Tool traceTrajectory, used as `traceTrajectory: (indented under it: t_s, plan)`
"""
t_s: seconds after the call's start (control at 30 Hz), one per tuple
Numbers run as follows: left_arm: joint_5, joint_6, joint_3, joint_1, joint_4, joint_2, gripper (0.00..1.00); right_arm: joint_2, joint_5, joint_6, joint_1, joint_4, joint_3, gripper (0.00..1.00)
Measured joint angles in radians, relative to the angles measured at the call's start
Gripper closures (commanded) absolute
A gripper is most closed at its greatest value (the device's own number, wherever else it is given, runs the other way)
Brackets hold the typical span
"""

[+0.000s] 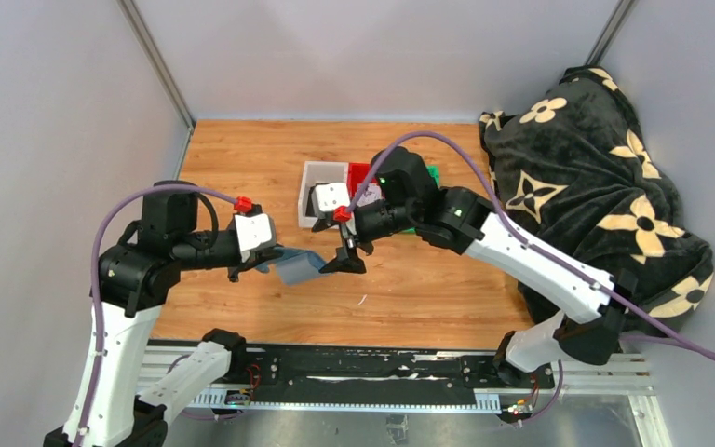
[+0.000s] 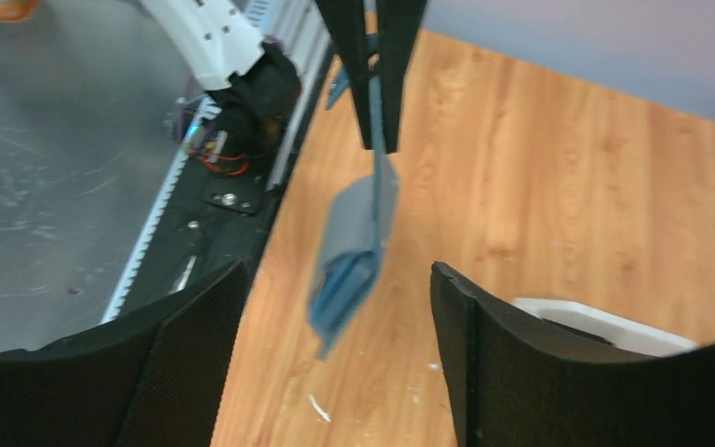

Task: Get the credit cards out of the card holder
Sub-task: Open the card holder at the center of the board.

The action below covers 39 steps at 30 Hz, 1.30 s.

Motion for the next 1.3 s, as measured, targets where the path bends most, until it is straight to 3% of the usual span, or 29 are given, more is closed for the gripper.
traceTrajectory:
  t_s: [0.17, 0.53, 0.63, 0.8, 0.9, 0.93, 0.97, 1.0, 1.03, 1.17, 1.3]
  plan:
    - [-0.019, 0.057, -0.015, -0.016, -0.011, -0.002, 1.00, 0.085, -0.105, 0.037, 0.000, -0.033, 0.031, 0.40]
    - [-0.014, 0.093, -0.020, -0.033, -0.027, -0.030, 1.00, 0.171, -0.129, 0.129, 0.014, 0.029, 0.066, 0.53]
    - [-0.011, 0.092, -0.020, -0.033, -0.027, -0.031, 1.00, 0.183, -0.115, 0.149, 0.026, 0.058, 0.066, 0.66]
    - [-0.004, 0.089, -0.020, -0.033, -0.027, -0.031, 1.00, 0.203, -0.084, 0.174, 0.042, 0.097, 0.066, 0.99]
    - [-0.014, 0.085, -0.020, -0.033, -0.035, -0.031, 1.00, 0.209, -0.063, 0.185, 0.048, 0.100, 0.068, 1.00]
    - [-0.017, 0.085, -0.020, -0.033, -0.035, -0.032, 0.91, 0.210, -0.058, 0.186, 0.048, 0.101, 0.069, 1.00]
    - [-0.018, 0.085, -0.020, -0.033, -0.034, -0.032, 0.60, 0.210, -0.048, 0.188, 0.048, 0.103, 0.069, 1.00]
    - [-0.020, 0.085, -0.019, -0.033, -0.034, -0.033, 0.17, 0.210, -0.040, 0.194, 0.048, 0.105, 0.069, 1.00]
    - [-0.016, 0.083, -0.017, -0.033, -0.030, -0.033, 0.02, 0.210, -0.024, 0.199, 0.048, 0.109, 0.069, 1.00]
    - [-0.005, 0.063, 0.015, -0.034, -0.026, -0.034, 0.00, 0.204, 0.021, 0.258, 0.029, 0.161, 0.048, 1.00]
    - [0.000, 0.024, 0.046, -0.035, -0.026, -0.039, 0.00, 0.129, -0.019, 0.376, -0.049, 0.297, -0.092, 1.00]
